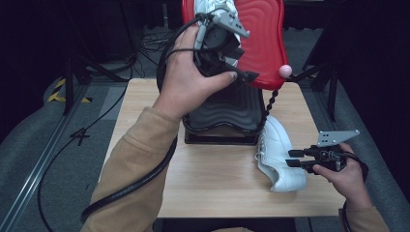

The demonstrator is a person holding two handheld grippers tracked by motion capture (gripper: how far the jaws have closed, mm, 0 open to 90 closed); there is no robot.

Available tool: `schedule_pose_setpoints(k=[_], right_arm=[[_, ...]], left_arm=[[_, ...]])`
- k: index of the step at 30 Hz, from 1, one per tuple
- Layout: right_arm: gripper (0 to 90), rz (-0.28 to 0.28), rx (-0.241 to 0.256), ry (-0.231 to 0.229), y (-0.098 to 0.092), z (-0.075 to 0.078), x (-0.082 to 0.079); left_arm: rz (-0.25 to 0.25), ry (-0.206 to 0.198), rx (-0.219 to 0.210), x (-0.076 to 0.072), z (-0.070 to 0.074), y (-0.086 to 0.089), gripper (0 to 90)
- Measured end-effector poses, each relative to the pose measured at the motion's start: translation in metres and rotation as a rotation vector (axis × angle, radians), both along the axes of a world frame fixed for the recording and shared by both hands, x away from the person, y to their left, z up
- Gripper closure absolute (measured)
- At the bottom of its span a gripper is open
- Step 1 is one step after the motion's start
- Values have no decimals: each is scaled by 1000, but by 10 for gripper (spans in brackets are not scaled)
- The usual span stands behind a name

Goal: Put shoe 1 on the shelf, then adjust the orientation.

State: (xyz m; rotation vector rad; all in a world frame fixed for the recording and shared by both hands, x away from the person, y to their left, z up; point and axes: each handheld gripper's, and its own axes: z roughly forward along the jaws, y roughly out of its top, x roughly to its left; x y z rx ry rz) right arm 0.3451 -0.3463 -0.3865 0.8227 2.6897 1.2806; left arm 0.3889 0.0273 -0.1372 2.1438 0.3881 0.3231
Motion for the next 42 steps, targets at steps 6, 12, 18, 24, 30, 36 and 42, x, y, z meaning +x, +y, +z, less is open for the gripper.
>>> schedule_pose_setpoints(k=[6, 12, 18, 24, 30, 36, 42], right_arm=[[602, -1, -3, -2, 0, 0, -1], [602, -8, -1, 1, -1, -2, 1], [602, -6, 6, -1, 0, -1, 2], [602, -6, 5, 2, 1, -3, 4], [602, -15, 7, 5, -1, -4, 5], [602, -18, 10, 12, -1, -7, 6], [603, -16, 9, 12, -2, -6, 5]], left_arm=[[-15, 9, -84, -15, -34, 5, 346], [-21, 35, -132, -26, -69, 9, 346], [-21, 54, -137, -35, -105, 7, 345], [19, 65, -148, -41, -131, 7, 342], [69, 94, -143, -46, -168, 6, 337], [97, 143, -158, -47, -202, 10, 335], [93, 170, -155, -42, -209, 10, 334]])
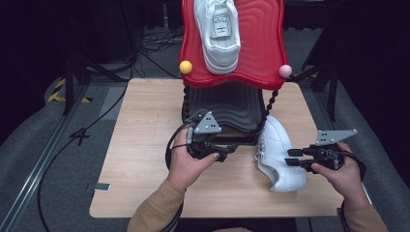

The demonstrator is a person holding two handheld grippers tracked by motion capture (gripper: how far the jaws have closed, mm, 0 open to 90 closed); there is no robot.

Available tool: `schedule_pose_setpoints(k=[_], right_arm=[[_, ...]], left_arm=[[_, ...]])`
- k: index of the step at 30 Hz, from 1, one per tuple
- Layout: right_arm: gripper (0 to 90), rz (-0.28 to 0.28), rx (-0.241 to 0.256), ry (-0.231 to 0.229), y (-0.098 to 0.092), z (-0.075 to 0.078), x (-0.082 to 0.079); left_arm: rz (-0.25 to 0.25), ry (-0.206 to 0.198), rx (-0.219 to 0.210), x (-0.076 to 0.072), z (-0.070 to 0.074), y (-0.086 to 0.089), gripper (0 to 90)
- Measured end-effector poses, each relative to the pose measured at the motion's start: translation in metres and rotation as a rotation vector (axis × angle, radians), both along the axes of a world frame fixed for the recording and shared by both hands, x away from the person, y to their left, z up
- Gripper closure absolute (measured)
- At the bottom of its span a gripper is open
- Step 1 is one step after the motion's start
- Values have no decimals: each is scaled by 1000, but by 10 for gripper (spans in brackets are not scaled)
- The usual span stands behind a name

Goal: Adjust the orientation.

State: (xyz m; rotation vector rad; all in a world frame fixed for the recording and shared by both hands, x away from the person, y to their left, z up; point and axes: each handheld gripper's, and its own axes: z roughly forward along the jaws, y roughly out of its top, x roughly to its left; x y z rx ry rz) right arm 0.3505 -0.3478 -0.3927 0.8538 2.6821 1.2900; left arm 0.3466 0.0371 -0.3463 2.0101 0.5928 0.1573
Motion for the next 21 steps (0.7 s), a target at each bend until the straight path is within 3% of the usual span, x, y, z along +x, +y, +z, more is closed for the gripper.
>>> schedule_pose_setpoints(k=[9, 13, 16, 21], right_arm=[[637, -1, -8, -10, -3, 0, 1], [712, 3, -34, -16, -6, 0, 1], [868, 2, -39, -2, -9, 0, 1], [895, 1, -61, 14, -10, -2, 1]], left_arm=[[-29, 9, 12, -1, -7, -7, 332], [-38, 8, 13, -1, -9, -7, 332], [-41, 11, 17, 0, -10, -5, 331], [-39, 11, 22, -1, -11, -5, 332]])
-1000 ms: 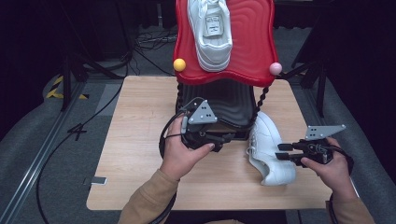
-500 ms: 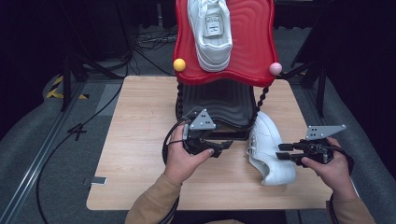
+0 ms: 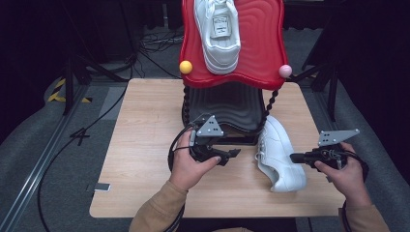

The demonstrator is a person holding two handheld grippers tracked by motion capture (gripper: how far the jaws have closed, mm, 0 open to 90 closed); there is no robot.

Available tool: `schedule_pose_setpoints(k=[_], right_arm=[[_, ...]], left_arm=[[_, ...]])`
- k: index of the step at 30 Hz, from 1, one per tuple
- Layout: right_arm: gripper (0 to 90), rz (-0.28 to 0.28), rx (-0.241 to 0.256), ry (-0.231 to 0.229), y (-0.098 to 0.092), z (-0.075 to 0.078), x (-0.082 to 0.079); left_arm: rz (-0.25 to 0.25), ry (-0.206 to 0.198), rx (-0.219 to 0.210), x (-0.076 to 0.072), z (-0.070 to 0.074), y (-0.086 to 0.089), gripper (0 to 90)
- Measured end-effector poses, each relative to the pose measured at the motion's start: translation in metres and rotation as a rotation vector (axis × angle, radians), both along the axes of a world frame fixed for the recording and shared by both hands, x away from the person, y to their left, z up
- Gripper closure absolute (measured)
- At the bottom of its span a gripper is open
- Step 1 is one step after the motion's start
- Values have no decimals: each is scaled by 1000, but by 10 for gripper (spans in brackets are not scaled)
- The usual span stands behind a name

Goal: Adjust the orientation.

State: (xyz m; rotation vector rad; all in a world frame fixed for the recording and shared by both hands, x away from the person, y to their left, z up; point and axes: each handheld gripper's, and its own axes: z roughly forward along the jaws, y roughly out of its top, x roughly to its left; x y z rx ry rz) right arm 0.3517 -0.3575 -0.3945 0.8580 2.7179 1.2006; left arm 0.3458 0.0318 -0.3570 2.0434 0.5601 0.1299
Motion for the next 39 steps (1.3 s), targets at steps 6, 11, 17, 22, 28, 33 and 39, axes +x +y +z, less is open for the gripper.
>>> schedule_pose_setpoints(k=[6, 11, 17, 22, 28, 33, 39], right_arm=[[898, 14, -92, 31, 2, -7, 2], [898, 28, -130, 38, 3, -8, 1], [899, 29, -157, 44, 4, -10, 2], [900, 32, -154, 45, 3, -11, 2], [900, 11, -162, 46, -2, -10, 3], [900, -13, -135, 58, -12, -11, 4], [900, -67, -164, 51, -25, -8, 4]], left_arm=[[0, 1, 9, -1, 0, 1, 331], [1, 1, 17, 0, -1, 1, 329], [3, 2, 25, 0, -1, 1, 328], [4, 5, 28, 0, -1, 1, 326], [4, 8, 30, 0, -2, 1, 319], [5, 7, 29, 1, -1, 2, 317], [9, 6, 28, 1, -1, 2, 314]])
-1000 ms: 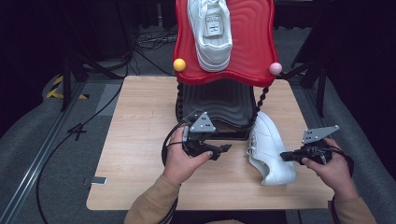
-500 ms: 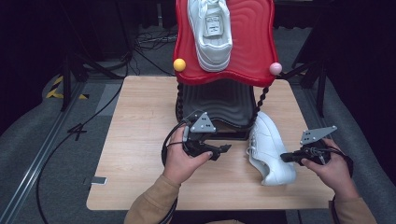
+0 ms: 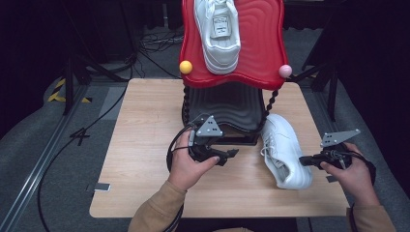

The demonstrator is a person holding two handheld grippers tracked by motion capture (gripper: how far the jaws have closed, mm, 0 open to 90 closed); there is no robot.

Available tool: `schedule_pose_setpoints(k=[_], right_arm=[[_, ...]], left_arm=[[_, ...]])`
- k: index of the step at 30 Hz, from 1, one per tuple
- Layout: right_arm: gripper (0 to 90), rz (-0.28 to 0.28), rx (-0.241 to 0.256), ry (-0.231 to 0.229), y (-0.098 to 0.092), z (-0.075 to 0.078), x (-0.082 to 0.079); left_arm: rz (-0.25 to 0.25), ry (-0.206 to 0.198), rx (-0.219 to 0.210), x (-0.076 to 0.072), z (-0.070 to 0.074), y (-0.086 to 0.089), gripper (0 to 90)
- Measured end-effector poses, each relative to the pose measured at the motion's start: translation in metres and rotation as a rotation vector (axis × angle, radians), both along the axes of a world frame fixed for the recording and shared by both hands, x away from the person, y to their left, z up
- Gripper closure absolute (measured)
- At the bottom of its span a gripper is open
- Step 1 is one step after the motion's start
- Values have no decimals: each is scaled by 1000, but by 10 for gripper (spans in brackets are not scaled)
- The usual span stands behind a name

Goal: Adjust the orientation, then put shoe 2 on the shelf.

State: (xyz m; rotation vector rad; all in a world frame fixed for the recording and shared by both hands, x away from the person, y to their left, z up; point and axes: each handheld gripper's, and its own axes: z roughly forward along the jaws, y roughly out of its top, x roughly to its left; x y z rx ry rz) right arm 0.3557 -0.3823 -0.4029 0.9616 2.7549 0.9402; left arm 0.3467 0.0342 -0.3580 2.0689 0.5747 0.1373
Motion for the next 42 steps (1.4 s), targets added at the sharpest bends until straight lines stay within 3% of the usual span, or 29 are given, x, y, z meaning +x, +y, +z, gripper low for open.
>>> schedule_pose_setpoints(k=[4, 5, 6, 7, 9, 10, 12, 20, 24, 25, 29, 38, 42], right_arm=[[900, -31, -32, -11, -7, 1, 0], [900, -63, -11, -48, -14, 5, 0], [900, -63, -11, -48, -14, 5, 0], [900, -86, 17, -95, -21, 16, -4], [900, -93, 34, -112, -24, 21, -6], [900, -75, 54, -148, -27, 32, -12], [900, -63, 50, -152, -27, 34, -14], [895, -35, 56, -131, -24, 32, -14], [822, -23, 52, -126, -25, 33, -15], [789, 16, 32, -107, -23, 32, -15], [736, 63, -16, -86, -18, 28, -15], [658, 78, -97, -55, -23, 26, -17], [620, 73, -128, -30, -28, 22, -15]], left_arm=[[-3, 10, 10, 1, -2, -1, 301], [-3, 13, 12, 1, -2, -1, 301], [-3, 12, 14, 1, -2, -1, 301], [-3, 13, 15, 1, -2, -1, 296], [-1, 12, 14, 2, -2, 0, 296], [0, 13, 14, 2, -3, 0, 296], [0, 13, 16, 2, -3, 0, 296], [2, 18, 19, 1, -3, 2, 296], [1, 20, 23, 2, -4, 2, 296], [-1, 22, 24, 2, -4, 2, 296], [-6, 24, 32, 2, -5, 2, 295], [-8, 23, 36, 1, -4, 3, 293], [1, 0, 26, -1, -2, 4, 305]])
